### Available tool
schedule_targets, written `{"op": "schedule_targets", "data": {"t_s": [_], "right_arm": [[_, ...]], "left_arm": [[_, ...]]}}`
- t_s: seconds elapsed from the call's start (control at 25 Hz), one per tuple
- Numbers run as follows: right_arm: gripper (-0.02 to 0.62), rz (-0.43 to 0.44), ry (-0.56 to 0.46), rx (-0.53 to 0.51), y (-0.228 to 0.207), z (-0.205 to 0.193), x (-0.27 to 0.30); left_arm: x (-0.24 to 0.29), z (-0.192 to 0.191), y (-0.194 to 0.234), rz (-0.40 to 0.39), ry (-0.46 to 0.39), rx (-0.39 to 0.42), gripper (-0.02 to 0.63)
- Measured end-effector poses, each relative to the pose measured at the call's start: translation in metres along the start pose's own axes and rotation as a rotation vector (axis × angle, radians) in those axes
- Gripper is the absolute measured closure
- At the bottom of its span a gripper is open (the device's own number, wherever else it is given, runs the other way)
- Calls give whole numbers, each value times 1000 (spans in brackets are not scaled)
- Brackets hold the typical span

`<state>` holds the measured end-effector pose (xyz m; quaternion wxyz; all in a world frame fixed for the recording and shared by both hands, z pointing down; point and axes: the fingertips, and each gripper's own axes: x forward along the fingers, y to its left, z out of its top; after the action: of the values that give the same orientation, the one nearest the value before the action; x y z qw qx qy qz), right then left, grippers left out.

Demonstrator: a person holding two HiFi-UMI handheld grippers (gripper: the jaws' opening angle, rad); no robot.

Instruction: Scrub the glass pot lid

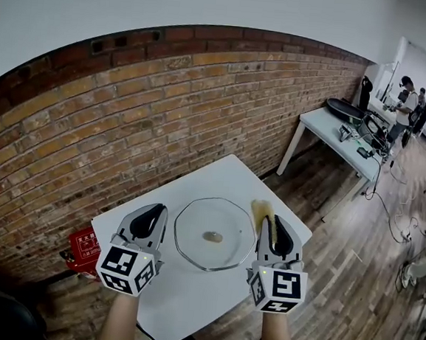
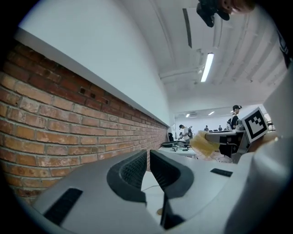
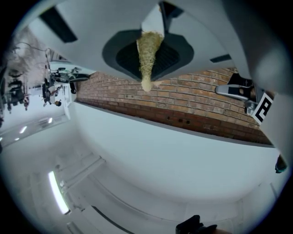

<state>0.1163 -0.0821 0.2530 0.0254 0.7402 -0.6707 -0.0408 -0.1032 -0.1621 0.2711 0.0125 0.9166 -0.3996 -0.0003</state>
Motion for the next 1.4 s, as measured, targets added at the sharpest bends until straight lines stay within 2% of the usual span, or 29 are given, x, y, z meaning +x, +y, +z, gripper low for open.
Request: {"op": "schedule_targets", "data": {"t_s": [0.24, 0.52, 0.88, 1.4], "right_arm": [[537, 11, 28, -7, -10, -15, 18], [537, 82, 36, 3, -28, -30, 41], [537, 123, 42, 9, -31, -37, 68], [537, 183, 138, 34, -15, -95, 105]], "left_arm": [[18, -18, 10, 27, 37, 26, 577], [35, -16, 7, 90, 49, 81, 577], [49, -30, 19, 141, 96, 52, 577], [73, -95, 36, 158, 208, 8, 577]]}}
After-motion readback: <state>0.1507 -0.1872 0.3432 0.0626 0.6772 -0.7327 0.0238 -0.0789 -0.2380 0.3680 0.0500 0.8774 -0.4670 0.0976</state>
